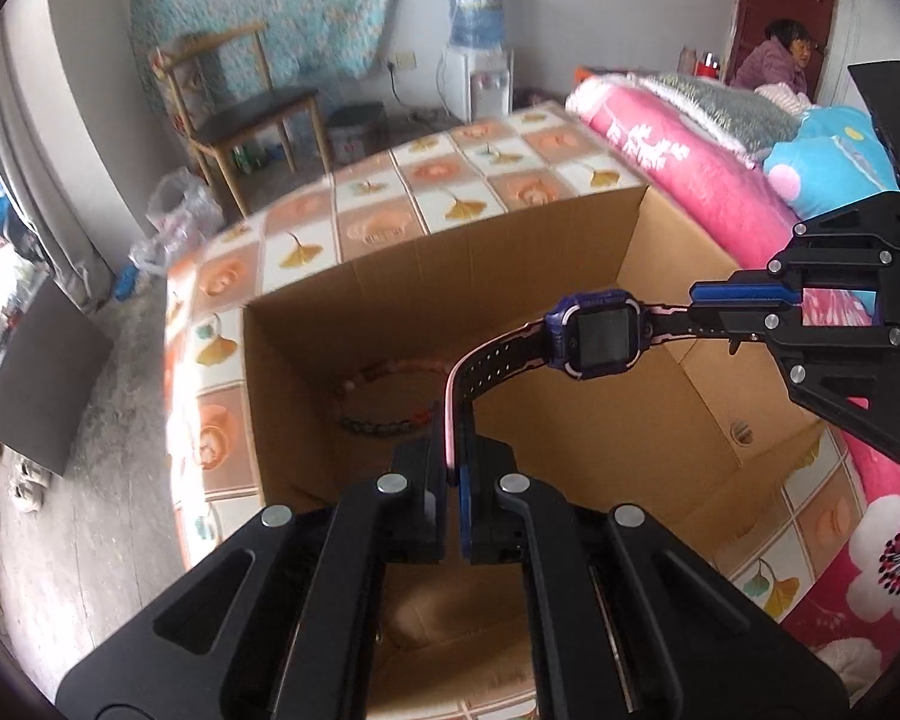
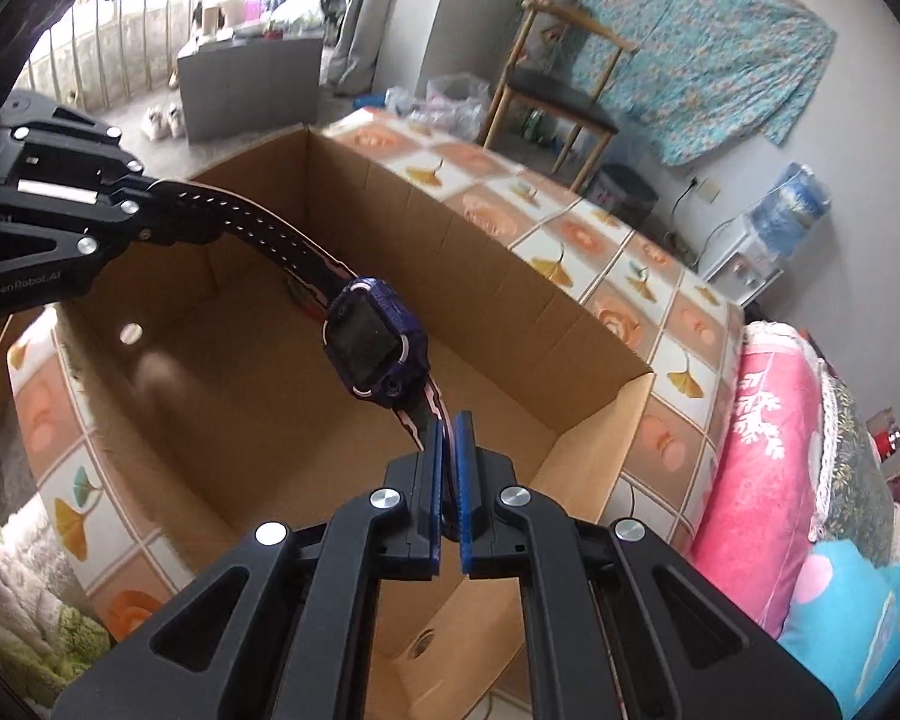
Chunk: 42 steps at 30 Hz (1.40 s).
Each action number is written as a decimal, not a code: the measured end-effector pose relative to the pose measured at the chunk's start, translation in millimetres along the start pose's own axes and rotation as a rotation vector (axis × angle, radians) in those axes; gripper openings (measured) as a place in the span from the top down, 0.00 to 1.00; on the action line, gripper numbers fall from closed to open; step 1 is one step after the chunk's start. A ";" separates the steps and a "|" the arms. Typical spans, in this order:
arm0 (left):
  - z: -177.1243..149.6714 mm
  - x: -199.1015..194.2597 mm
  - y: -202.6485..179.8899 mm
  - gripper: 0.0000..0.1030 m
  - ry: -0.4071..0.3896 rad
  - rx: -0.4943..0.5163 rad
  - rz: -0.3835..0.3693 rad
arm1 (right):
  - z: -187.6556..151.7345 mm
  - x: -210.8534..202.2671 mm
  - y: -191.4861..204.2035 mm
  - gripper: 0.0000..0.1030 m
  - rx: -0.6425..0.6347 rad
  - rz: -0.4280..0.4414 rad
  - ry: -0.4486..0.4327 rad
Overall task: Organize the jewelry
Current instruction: 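Carry the watch with both tools over the box and lower it inside, then open both tools to release the watch in the box and withdraw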
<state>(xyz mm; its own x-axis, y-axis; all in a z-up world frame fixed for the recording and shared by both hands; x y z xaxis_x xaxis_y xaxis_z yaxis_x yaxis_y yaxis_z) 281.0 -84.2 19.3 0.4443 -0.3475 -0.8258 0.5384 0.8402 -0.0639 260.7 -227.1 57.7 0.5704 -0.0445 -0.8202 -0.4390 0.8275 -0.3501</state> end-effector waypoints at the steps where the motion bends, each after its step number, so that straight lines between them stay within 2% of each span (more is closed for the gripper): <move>1: 2.8 10.9 1.9 0.98 0.035 -0.009 -0.016 | 0.2 7.0 -1.2 0.96 -0.010 0.007 0.021; 3: 7.3 27.7 5.6 0.98 0.083 -0.019 -0.030 | 4.4 19.8 -6.3 0.96 -0.019 0.027 0.056; 5: 9.0 43.0 4.8 0.98 0.132 -0.036 -0.076 | 6.9 29.8 -11.2 0.96 -0.013 0.040 0.083; 9: 9.9 71.7 17.6 0.98 0.187 -0.027 -0.017 | 12.3 44.4 -20.6 0.96 0.016 0.027 0.114; 13: 12.7 77.6 28.9 0.95 0.208 -0.038 0.004 | 14.4 39.6 -24.8 0.96 0.061 0.044 0.096; 15: 15.2 72.7 32.6 0.88 0.204 -0.039 0.013 | 11.7 35.9 -27.9 0.96 0.094 0.051 0.096; 17: 15.2 66.3 38.1 0.54 0.209 -0.062 0.017 | 10.6 33.4 -30.2 0.95 0.126 0.073 0.106; 19: 17.4 56.8 44.2 0.51 0.175 -0.081 0.016 | 11.9 33.4 -31.8 0.94 0.140 0.106 0.115; 20: 17.7 46.8 48.3 0.50 0.150 -0.091 0.017 | 13.5 32.2 -29.0 0.90 0.140 0.131 0.116; 21: 17.6 39.3 50.5 0.48 0.131 -0.102 0.015 | 15.6 30.9 -24.9 0.78 0.129 0.150 0.117; 22: 17.2 28.7 53.4 0.42 0.103 -0.117 0.007 | 17.3 30.1 -20.6 0.68 0.109 0.156 0.117; 23: 18.0 21.1 55.4 0.36 0.079 -0.126 0.003 | 20.5 30.1 -11.7 0.49 0.072 0.163 0.116; 24: 16.8 10.3 58.7 0.33 0.050 -0.137 0.007 | 22.7 30.7 -5.4 0.43 0.046 0.167 0.116; 26: 12.7 -8.3 64.2 0.30 0.010 -0.154 0.027 | 28.0 39.4 14.7 0.43 -0.009 0.199 0.144; 30: -7.3 -44.7 78.0 0.25 -0.081 -0.212 0.073 | 37.1 69.9 46.6 0.43 -0.032 0.291 0.243; 34: -46.3 -69.6 91.2 0.24 -0.145 -0.298 0.115 | 41.1 109.5 70.6 0.43 -0.064 0.311 0.352; 36: -69.2 -76.7 96.5 0.22 -0.162 -0.341 0.124 | 41.7 123.1 77.9 0.43 -0.090 0.295 0.374; 40: -114.9 -76.6 108.3 0.20 -0.150 -0.400 0.147 | 39.9 137.8 87.9 0.43 -0.111 0.284 0.388; 42: -141.3 -70.5 118.3 0.20 -0.102 -0.425 0.179 | 39.7 136.7 89.3 0.52 -0.102 0.288 0.374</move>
<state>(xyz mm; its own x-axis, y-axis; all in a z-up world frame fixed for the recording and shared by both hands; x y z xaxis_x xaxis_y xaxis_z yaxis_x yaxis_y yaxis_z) 212.2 98.5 -9.3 0.5826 -0.2032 -0.7870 0.1160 0.9791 -0.1670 327.1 -137.1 -67.7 0.1350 -0.0357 -0.9902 -0.6189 0.7774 -0.1124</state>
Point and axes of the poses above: each gripper's, at about its wrist camera, not at the fingertips, and x roughly the way its jaws point, y to its left, z to its top, the point moved 9 cm from there along x, roughly the way its jaws point, and after that the axes turned 7 degrees about -z, right-handed, at the moved point
